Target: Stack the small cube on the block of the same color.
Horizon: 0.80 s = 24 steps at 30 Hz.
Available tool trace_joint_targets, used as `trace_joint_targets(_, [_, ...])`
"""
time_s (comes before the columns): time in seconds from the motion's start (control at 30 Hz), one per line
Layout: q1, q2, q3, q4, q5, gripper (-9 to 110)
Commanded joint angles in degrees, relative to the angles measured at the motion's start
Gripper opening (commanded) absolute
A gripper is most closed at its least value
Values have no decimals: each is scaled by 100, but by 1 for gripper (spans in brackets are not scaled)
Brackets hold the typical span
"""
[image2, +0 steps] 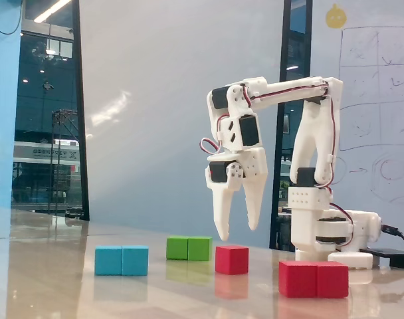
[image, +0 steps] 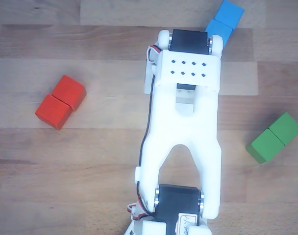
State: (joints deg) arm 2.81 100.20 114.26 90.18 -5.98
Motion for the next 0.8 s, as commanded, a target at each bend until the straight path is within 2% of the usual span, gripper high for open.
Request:
trace_joint_targets(0.0, [26,26,-404,53,-70,23])
trace_joint_targets(0.77, [-149,-457,-114,-352,-62,23])
